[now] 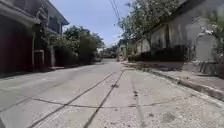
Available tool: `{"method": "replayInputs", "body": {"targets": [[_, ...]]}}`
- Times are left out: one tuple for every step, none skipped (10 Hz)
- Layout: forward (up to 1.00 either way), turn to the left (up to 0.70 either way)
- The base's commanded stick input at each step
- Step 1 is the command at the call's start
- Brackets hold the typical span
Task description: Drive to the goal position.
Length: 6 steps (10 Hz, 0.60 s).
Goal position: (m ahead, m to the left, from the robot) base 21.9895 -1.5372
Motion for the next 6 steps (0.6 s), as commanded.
{"method": "replayInputs", "body": {"targets": [[1.00, 0.01], [1.00, 0.01], [1.00, 0.01], [1.00, 0.01], [1.00, 0.01], [1.00, 0.01]]}}
